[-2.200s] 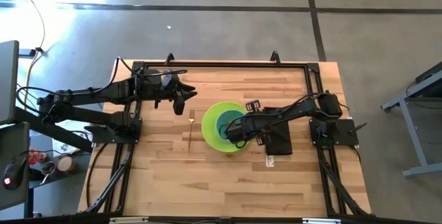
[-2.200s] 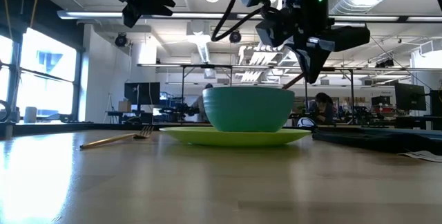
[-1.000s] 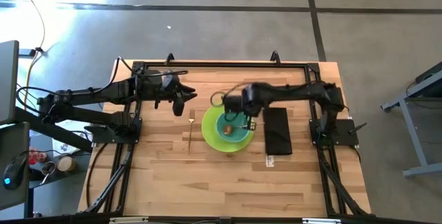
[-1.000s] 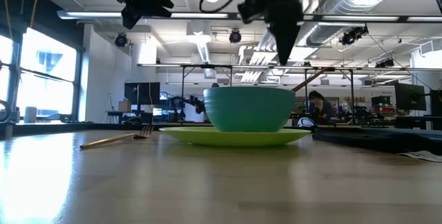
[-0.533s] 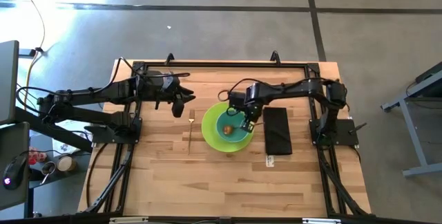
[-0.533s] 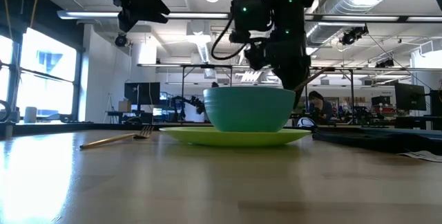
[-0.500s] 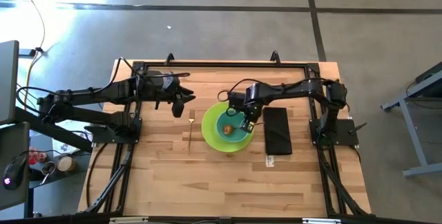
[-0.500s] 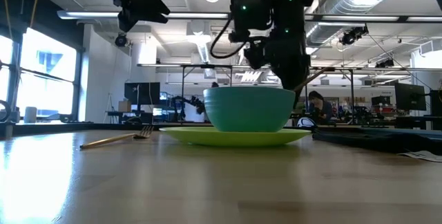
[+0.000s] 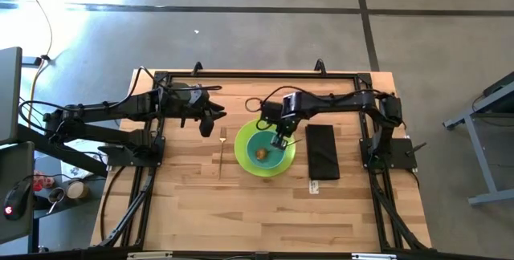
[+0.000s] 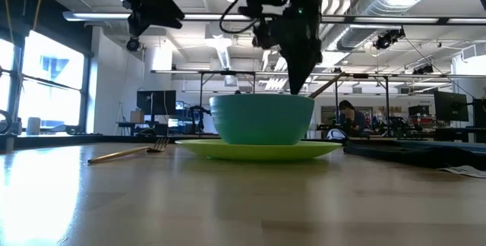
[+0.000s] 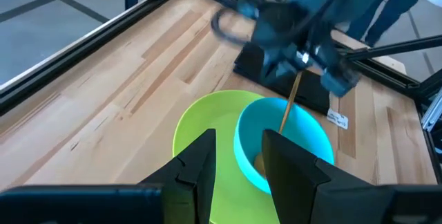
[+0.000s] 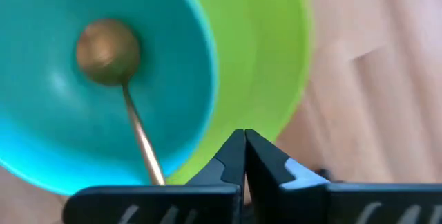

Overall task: Set table place
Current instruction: Adjust the blue bowl on the light green plate

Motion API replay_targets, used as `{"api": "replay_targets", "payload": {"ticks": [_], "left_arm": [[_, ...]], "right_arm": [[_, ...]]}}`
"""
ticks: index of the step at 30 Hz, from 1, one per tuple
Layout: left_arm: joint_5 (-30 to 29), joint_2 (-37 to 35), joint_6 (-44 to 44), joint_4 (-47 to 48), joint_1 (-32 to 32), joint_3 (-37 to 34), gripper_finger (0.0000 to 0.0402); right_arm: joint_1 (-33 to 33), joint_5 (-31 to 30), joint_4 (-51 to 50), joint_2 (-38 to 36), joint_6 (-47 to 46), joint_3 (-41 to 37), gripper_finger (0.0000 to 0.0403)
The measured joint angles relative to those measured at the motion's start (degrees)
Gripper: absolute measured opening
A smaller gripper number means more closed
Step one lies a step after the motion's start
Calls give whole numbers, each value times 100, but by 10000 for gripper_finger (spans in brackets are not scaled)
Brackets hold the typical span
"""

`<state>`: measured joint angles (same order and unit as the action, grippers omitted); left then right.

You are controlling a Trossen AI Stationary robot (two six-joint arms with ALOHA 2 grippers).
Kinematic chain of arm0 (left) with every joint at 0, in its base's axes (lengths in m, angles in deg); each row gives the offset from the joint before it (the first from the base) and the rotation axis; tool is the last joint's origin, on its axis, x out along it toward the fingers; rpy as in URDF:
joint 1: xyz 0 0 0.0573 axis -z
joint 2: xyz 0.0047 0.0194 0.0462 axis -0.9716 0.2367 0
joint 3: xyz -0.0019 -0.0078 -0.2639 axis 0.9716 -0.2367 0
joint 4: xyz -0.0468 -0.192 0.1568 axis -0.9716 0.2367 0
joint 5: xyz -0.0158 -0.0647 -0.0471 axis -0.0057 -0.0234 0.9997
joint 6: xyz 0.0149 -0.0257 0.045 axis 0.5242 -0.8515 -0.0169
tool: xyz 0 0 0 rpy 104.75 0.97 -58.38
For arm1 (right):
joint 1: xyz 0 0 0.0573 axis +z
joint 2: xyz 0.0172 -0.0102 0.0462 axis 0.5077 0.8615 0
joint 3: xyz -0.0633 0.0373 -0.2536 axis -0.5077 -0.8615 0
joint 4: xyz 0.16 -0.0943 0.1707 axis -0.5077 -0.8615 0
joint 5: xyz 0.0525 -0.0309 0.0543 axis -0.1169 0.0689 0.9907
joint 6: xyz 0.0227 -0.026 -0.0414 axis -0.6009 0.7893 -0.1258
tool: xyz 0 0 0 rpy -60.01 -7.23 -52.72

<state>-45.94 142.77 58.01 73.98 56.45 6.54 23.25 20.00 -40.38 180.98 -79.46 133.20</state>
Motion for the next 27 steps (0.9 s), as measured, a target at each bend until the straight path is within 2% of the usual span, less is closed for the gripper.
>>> {"api": "replay_targets", "payload": {"ticks": [3, 6, 11, 21, 27], "left_arm": [[0, 0, 0, 44, 0, 0, 106], [0, 0, 0, 40, 0, 0, 106], [0, 0, -2, 40, 0, 0, 106], [0, 0, -25, 46, 0, 0, 106], [-5, -2, -51, 82, 0, 0, 106]], "right_arm": [[-12, -225, -243, 0, 183, 453, 0], [74, 74, -111, -18, 331, 711, 0], [382, 572, 551, 34, 234, 406, 0], [455, 549, 1651, 563, 359, 132, 0], [298, 413, 1726, 609, 518, 130, 0]]}}
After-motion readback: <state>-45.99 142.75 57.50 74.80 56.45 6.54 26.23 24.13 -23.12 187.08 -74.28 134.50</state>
